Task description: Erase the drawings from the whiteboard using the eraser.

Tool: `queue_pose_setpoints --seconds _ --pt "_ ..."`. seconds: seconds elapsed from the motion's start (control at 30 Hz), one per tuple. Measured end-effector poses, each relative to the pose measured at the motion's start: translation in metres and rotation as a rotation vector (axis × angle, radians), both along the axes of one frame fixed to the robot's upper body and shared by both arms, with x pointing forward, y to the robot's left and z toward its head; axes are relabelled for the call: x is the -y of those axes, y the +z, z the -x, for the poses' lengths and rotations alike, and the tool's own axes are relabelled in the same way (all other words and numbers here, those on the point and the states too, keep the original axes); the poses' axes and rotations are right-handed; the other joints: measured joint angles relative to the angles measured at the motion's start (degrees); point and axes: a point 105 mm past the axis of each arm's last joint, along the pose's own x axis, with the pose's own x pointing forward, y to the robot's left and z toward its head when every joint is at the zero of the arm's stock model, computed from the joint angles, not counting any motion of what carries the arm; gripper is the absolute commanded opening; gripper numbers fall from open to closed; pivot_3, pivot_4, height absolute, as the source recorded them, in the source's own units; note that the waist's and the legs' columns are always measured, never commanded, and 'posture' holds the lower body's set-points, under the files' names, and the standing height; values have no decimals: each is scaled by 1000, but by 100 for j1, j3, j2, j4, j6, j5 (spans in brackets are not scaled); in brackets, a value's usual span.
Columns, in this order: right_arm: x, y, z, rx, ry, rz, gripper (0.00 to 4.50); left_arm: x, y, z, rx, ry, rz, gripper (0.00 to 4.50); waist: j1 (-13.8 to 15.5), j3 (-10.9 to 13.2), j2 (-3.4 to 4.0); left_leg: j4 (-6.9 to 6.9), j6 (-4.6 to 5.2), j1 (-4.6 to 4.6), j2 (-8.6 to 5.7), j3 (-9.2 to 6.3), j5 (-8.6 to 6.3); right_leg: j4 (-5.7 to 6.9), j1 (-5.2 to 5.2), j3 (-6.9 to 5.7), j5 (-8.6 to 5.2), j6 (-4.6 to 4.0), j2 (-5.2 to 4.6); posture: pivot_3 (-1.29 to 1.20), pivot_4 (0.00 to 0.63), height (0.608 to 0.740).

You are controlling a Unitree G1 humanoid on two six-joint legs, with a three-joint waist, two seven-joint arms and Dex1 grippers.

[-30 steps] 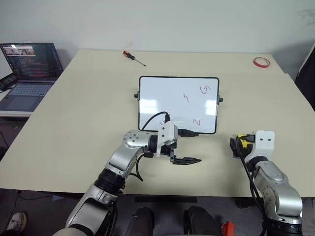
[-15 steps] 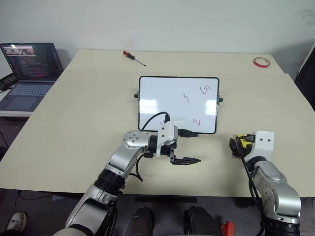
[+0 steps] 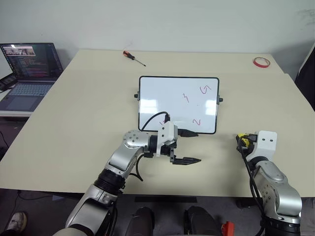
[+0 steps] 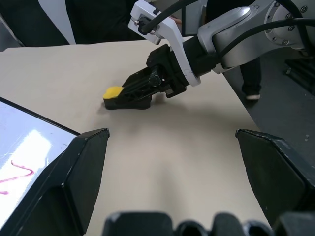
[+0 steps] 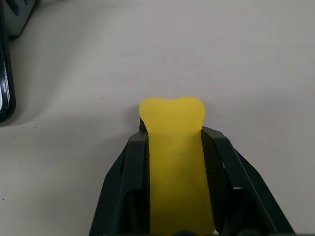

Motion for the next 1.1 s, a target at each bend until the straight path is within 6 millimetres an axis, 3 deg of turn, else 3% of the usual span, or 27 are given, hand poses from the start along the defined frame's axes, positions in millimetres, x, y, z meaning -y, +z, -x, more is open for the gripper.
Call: queue_pose_setpoints --seconds 0.17,0.3,0.4,0.63,1.1 --pt "2 6 -5 41 -19 6 1104 5 9 -5 19 24 36 4500 0 0 0 1 0 0 -1 1 0 0 0 1 0 1 0 0 150 740" --pt "-1 24 -15 138 -13 42 1104 10 30 -21 59 149 138 4500 -5 0 0 1 0 0 -1 1 0 0 1 1 1 1 0 0 150 740" --pt "-6 34 -27 197 -11 69 1104 12 35 -37 131 297 159 4500 -9 0 0 1 0 1 -3 2 0 1 -1 3 1 2 0 0 150 740" --pt "-32 57 -57 325 73 119 1104 -13 27 -75 222 617 125 4500 0 0 0 1 0 -1 -4 1 0 2 -3 0 2 2 -2 0 150 740" --pt "-57 100 -94 544 130 160 1104 -21 25 -83 259 682 113 4500 0 0 0 0 -1 -2 -3 4 0 3 -5 0 3 3 -6 0 150 740"
